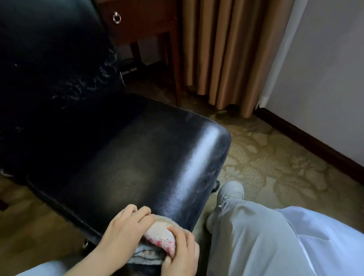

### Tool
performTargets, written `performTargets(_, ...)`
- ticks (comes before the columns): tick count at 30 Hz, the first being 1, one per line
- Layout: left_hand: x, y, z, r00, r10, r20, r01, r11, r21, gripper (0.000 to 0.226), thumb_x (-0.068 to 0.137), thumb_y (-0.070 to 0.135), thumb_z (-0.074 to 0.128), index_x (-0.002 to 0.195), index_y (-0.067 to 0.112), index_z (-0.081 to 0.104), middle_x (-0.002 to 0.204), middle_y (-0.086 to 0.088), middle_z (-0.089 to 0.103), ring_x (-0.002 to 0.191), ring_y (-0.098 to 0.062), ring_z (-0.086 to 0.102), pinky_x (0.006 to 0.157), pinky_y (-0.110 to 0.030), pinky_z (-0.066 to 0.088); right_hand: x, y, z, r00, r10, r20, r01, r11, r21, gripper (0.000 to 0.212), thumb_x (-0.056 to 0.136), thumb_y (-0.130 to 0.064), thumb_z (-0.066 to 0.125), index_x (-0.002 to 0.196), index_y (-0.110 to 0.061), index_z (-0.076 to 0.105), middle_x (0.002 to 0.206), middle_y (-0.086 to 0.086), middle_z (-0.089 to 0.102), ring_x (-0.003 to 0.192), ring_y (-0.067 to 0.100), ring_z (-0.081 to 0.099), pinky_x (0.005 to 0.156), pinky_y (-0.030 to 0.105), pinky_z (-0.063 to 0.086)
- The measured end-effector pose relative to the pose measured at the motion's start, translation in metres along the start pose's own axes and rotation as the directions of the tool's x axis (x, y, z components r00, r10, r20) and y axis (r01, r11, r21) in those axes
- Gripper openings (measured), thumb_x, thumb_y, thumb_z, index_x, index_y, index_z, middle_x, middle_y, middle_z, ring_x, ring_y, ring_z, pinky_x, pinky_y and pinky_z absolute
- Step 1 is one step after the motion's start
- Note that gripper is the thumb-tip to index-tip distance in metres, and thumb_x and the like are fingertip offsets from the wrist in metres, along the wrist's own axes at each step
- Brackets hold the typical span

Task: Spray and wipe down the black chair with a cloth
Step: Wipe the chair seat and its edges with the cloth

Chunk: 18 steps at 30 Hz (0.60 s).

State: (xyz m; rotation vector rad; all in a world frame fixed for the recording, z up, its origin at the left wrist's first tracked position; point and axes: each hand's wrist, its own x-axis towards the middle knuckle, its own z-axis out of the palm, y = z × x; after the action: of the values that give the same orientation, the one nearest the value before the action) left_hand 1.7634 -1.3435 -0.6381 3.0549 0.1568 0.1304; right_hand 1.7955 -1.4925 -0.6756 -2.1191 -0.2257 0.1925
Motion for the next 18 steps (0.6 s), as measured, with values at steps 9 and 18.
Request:
performTargets(9,0.087,-0.004,0.015,0.995,0.036,-0.091,-0.035,0.999,0.016,0.045,0.061,0.015,0.084,0.101,0.024,0.064,0.094,0.009,0.057,0.074,-0.017,0.048,0.066,-0.028,0.048,0.081,0.004,-0.006,0.992,-0.040,-0.117,0.038,0.999,-0.015,0.063,0.064,0.008,0.048,0.107,-0.037,0.059,0.104,-0.020,0.051,0.089,0.014,0.042,0.078,0.021,0.032)
performTargets(18,0.165,0.010,0.019,0.985,-0.080,-0.153,0.081,0.997,-0.002,0.037,0.065,0.009,0.078,0.098,0.021,0.066,0.092,0.006,0.060,0.070,-0.020,0.048,0.058,-0.030,0.045,0.182,0.014,-0.036,0.992,-0.119,0.046,0.119,0.993,0.007,0.061,0.067,0.008,0.047,0.110,-0.032,0.063,0.111,-0.012,0.059,0.101,0.020,0.055,0.086,0.034,0.043)
